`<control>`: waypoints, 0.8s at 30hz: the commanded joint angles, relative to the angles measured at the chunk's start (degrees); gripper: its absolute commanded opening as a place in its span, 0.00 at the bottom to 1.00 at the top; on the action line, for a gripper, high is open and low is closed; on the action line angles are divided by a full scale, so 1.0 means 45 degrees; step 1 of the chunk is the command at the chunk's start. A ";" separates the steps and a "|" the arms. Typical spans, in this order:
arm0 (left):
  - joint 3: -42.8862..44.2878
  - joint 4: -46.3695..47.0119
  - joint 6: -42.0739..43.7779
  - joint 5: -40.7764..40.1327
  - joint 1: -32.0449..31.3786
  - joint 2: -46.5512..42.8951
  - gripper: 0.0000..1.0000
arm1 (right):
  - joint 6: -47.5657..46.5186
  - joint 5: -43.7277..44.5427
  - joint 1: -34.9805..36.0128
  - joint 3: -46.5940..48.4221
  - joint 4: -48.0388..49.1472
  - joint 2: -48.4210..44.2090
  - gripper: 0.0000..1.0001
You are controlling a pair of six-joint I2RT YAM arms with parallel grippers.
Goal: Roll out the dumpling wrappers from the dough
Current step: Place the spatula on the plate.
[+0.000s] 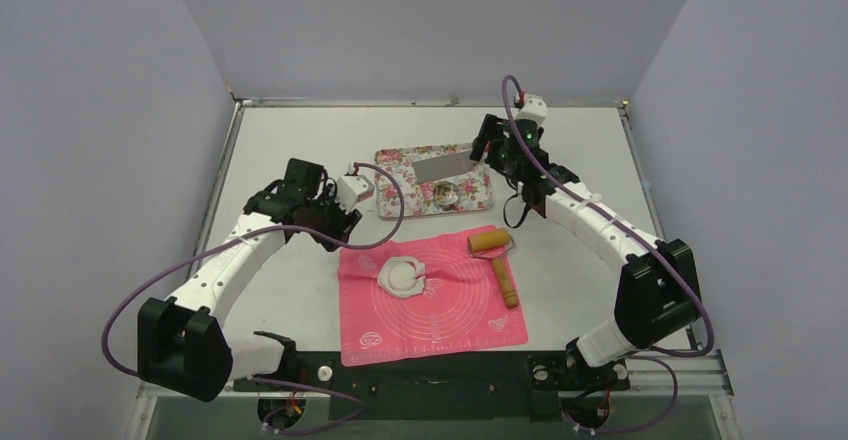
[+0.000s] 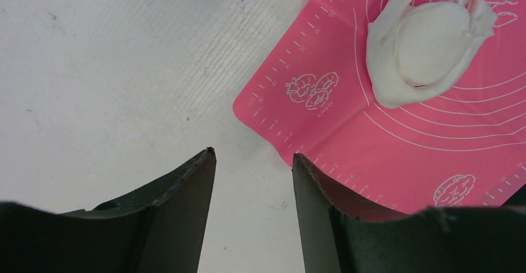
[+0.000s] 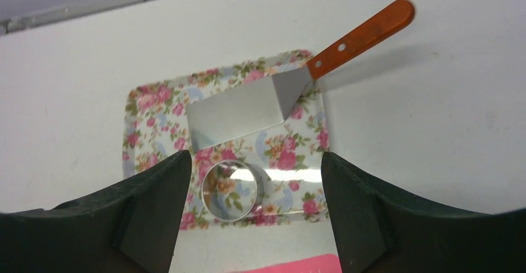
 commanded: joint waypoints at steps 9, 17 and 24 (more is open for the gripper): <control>-0.0313 0.0426 -0.0086 0.0828 0.0109 -0.0625 0.47 | -0.1550 -0.0984 0.2011 -0.0090 -0.2257 -0.0359 0.72; -0.0332 0.0412 -0.0149 0.0746 0.0173 -0.0843 0.47 | -0.1706 0.0115 0.1838 0.1292 -0.3507 0.1362 0.67; -0.0419 0.0400 -0.0190 0.0610 0.0335 -0.0845 0.47 | -0.1094 -0.1243 -0.0603 0.2640 -0.3485 0.2640 0.66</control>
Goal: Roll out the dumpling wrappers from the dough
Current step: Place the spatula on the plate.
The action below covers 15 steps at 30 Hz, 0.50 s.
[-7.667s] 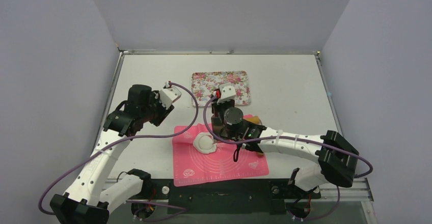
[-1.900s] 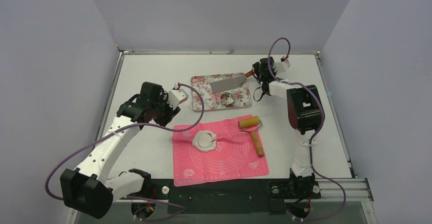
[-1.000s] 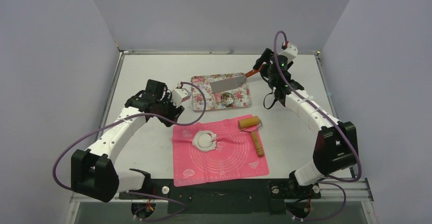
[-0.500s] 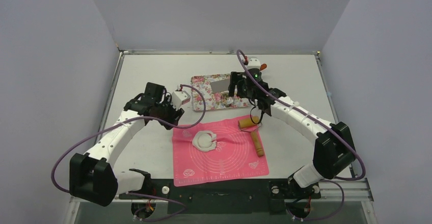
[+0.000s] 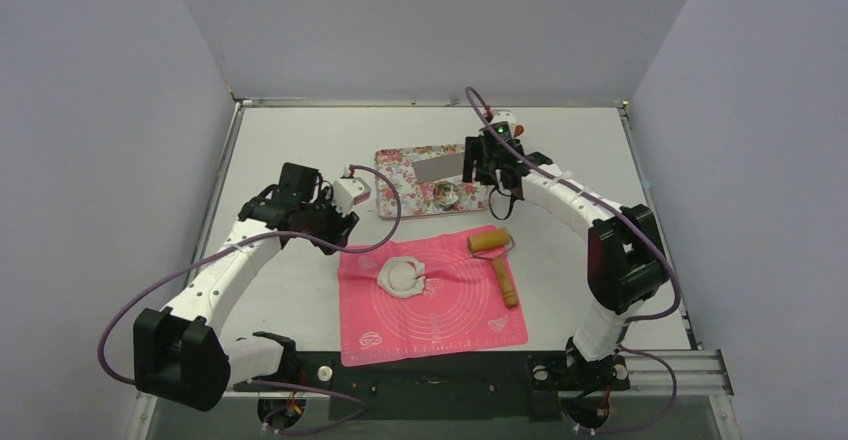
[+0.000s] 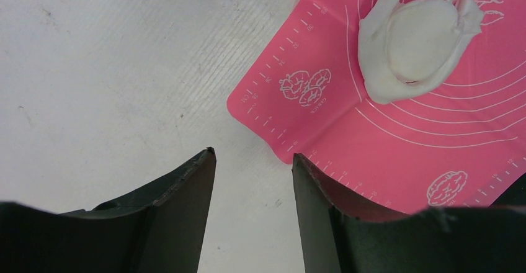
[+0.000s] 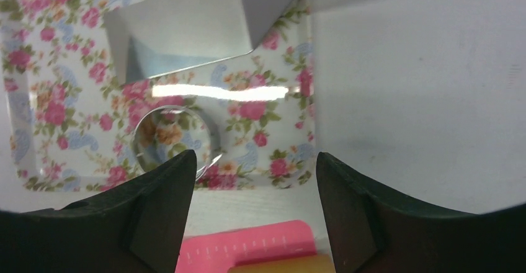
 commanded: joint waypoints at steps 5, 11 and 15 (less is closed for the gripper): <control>0.0014 0.0355 -0.0068 -0.0083 0.0173 -0.0112 0.47 | -0.3695 -0.2623 -0.2442 0.2859 -0.0506 0.0606 0.72; -0.0002 0.0313 0.0023 -0.0243 0.0198 -0.0041 0.47 | -1.2306 -0.4387 -0.3079 0.5131 -0.2329 0.1446 0.78; -0.0024 0.0315 0.0070 -0.0295 0.0344 -0.0018 0.47 | -1.5216 -0.5046 -0.3631 0.7772 -0.5460 0.3097 0.80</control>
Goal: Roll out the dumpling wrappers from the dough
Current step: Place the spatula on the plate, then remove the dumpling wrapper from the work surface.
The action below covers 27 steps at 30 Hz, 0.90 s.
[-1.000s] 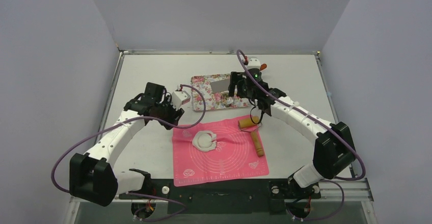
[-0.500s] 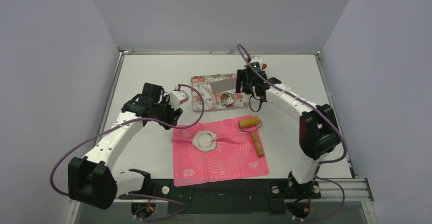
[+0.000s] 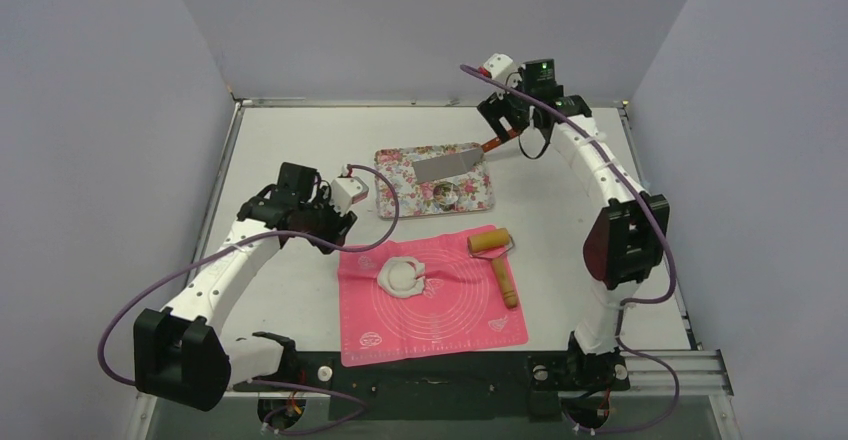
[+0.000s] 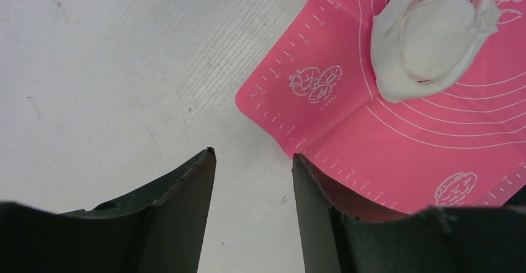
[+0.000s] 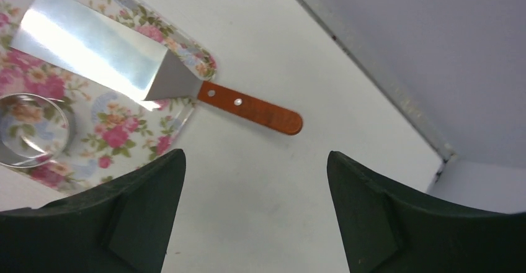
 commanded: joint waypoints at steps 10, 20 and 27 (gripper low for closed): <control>0.0084 0.0154 0.0103 -0.0132 0.0494 0.0588 0.47 | -0.7368 -0.0807 -0.0766 0.4738 -0.5991 0.3860 0.80; 0.0065 0.0174 0.0119 0.0067 0.0521 0.0773 0.47 | -0.6667 -0.1011 -0.0659 0.3078 -0.3133 0.2646 0.80; 0.0138 0.0193 0.0122 0.0040 0.0515 0.0786 0.47 | -0.4863 -0.1342 0.0141 0.2660 -0.2352 0.2189 0.78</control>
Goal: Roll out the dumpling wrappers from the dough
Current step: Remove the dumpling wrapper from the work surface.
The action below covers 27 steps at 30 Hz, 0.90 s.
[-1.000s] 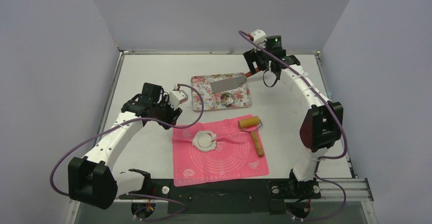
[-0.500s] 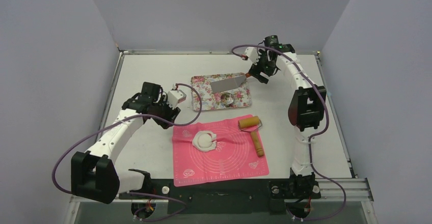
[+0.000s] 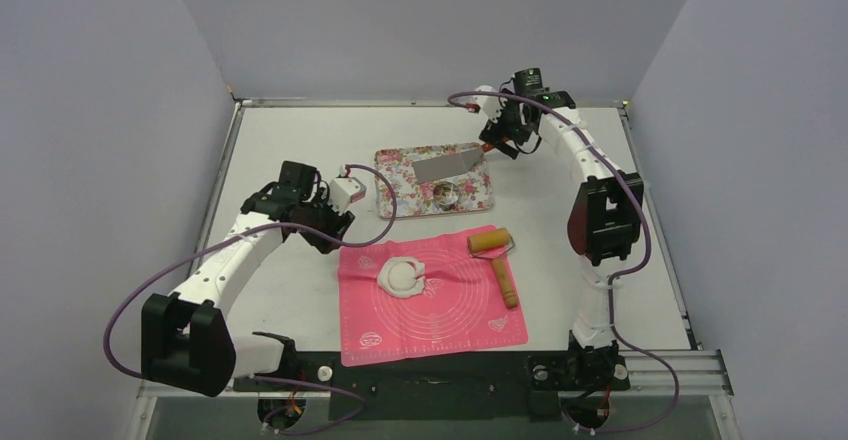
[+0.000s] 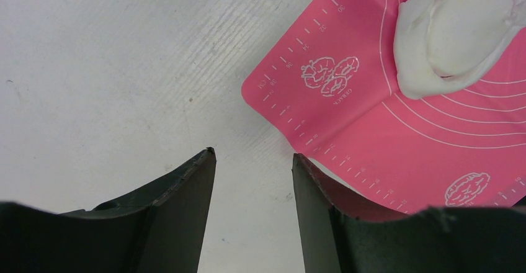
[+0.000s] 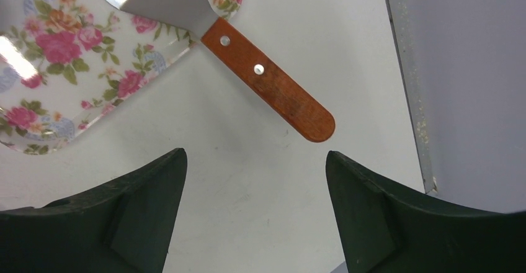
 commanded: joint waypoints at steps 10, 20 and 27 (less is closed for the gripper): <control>0.0079 0.0267 0.0082 0.0288 0.0122 -0.0150 0.47 | 0.6879 0.0803 0.2916 -0.1969 0.3143 -0.1142 0.68; -0.0041 0.0332 0.0095 0.0495 0.0098 -0.0472 0.47 | 0.9306 -0.0167 0.2987 -0.3614 0.3843 -0.1143 0.60; -0.0138 0.0377 0.0125 0.0674 0.0095 -0.0524 0.47 | 1.0266 -0.0228 0.3043 -0.3954 0.4237 -0.0599 0.54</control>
